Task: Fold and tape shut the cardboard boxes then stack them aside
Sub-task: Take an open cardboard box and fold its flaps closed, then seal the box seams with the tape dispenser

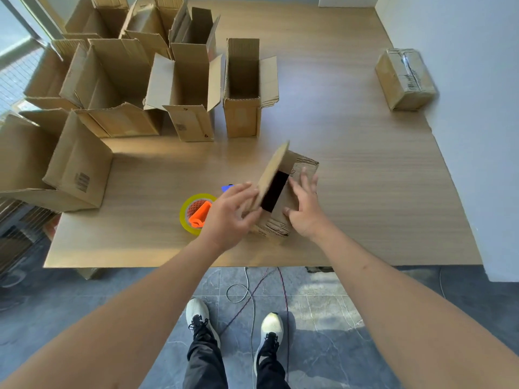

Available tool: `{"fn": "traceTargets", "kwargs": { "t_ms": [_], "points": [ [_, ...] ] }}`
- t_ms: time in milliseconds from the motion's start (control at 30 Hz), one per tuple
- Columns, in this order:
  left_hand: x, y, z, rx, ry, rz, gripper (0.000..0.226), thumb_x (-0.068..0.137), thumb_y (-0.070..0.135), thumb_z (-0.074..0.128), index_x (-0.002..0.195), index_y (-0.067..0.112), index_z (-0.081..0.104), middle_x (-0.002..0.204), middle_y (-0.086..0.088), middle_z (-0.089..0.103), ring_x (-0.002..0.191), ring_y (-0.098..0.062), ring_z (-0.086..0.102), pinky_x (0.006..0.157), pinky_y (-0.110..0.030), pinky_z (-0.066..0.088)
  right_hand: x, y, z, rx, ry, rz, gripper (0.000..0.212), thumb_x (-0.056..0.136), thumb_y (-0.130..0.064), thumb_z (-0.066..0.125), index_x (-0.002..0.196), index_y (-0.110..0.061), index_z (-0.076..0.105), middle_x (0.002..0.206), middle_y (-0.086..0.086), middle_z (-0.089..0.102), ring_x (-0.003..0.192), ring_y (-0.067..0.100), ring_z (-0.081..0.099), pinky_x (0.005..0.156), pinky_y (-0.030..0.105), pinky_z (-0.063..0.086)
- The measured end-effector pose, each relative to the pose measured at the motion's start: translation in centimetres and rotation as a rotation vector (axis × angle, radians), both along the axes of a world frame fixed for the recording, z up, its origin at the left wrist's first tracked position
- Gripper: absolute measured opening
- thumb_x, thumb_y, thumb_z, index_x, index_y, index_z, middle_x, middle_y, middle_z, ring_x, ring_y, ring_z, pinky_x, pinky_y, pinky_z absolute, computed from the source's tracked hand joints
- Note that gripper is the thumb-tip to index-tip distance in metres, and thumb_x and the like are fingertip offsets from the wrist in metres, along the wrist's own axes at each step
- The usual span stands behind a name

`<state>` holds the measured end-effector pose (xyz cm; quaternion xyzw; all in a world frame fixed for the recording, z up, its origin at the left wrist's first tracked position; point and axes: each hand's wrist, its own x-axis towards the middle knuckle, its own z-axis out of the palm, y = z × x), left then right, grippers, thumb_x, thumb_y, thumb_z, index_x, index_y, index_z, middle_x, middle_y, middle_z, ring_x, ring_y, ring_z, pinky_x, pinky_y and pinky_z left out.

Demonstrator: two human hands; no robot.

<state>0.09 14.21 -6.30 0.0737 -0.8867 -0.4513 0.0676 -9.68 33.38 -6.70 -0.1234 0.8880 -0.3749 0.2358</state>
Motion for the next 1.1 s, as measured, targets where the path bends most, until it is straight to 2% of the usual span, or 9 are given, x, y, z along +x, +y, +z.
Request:
{"fn": "traceTargets", "kwargs": {
  "t_ms": [133,233,300,400,500,633,733,900,1100],
  "points": [
    [1.2,0.2,-0.5,-0.213,-0.121,-0.254,0.076,0.090,0.051,0.073,0.154,0.021,0.046,0.169,0.007,0.023,0.150,-0.010,0.029,0.119,-0.014,0.016,-0.3,-0.2,0.6,-0.144,-0.070,-0.101,0.083,0.086,0.010,0.059,0.160,-0.017,0.031,0.171,-0.007,-0.005,0.153,0.011,-0.023,0.127,0.037,-0.006],
    [1.7,0.4,-0.7,-0.386,-0.139,-0.295,0.086,0.091,0.054,0.069,0.161,0.023,0.031,0.171,0.008,0.007,0.144,-0.024,0.034,0.117,-0.033,0.034,0.5,-0.7,1.1,-0.221,-0.007,-0.153,0.074,0.101,-0.018,0.056,0.163,-0.035,0.019,0.171,-0.009,0.001,0.154,0.011,-0.019,0.126,0.037,-0.005],
    [1.7,0.7,-0.5,-0.421,-0.167,-0.303,0.089,0.091,0.054,0.066,0.162,0.021,0.026,0.171,0.004,0.003,0.142,-0.028,0.036,0.111,-0.044,0.045,1.1,-1.0,1.0,-0.002,0.126,-0.043,0.069,0.103,-0.032,0.054,0.161,-0.044,0.017,0.172,-0.006,-0.002,0.156,0.023,-0.019,0.126,0.041,0.000],
    [1.4,1.1,0.2,-0.484,-0.232,-0.269,0.091,0.089,0.072,0.049,0.162,0.023,0.026,0.171,0.005,0.005,0.146,-0.026,0.033,0.107,-0.044,0.048,2.0,-1.4,0.9,0.352,0.256,0.082,0.055,0.107,-0.038,0.043,0.158,-0.049,0.024,0.172,-0.006,-0.003,0.156,0.036,-0.014,0.127,0.049,0.014],
    [1.0,1.4,0.7,-0.614,-0.265,-0.256,0.093,0.088,0.081,0.032,0.161,0.024,0.029,0.171,0.002,0.010,0.148,-0.024,0.029,0.112,-0.042,0.042,2.5,-1.6,1.1,0.475,0.296,0.081,0.052,0.108,-0.044,0.036,0.157,-0.051,0.021,0.172,-0.005,0.000,0.153,0.041,0.006,0.122,0.053,0.026],
    [0.7,0.3,0.5,-0.460,-0.182,-0.213,0.063,0.101,0.058,0.045,0.153,0.022,0.046,0.161,-0.005,0.035,0.139,-0.031,0.042,0.111,-0.046,0.042,2.8,-1.4,1.3,0.600,0.369,0.102,0.053,0.109,-0.047,0.029,0.158,-0.052,0.010,0.172,-0.002,0.003,0.136,0.041,0.033,0.107,0.051,0.040],
    [1.0,-1.9,-0.7,-0.389,-0.129,0.038,0.041,0.097,0.028,0.058,0.137,0.016,0.061,0.133,-0.014,0.054,0.113,-0.037,0.060,0.093,-0.042,0.051,2.7,-1.6,1.6,0.609,0.374,0.099,0.053,0.109,-0.046,0.029,0.159,-0.050,0.011,0.171,0.002,0.006,0.117,0.035,0.047,0.094,0.045,0.048],
    [1.3,-5.0,-2.5,-0.402,-0.598,0.167,0.058,0.092,0.031,0.065,0.147,0.023,0.046,0.138,-0.019,0.043,0.119,-0.043,0.053,0.098,-0.046,0.046,2.7,-4.0,1.3,0.589,0.340,0.073,0.053,0.108,-0.040,0.042,0.159,-0.041,0.025,0.165,0.011,0.015,0.107,0.036,0.058,0.087,0.043,0.051],
    [1.4,-6.3,-4.6,-0.528,-0.686,0.034,0.079,0.091,0.049,0.070,0.153,0.029,0.027,0.145,-0.016,0.045,0.130,-0.037,0.050,0.103,-0.047,0.040,2.5,-7.0,1.8,0.595,0.282,0.021,0.053,0.107,-0.045,0.042,0.158,-0.034,0.030,0.141,0.010,0.028,0.101,0.034,0.061,0.081,0.043,0.050]
  ]
}}
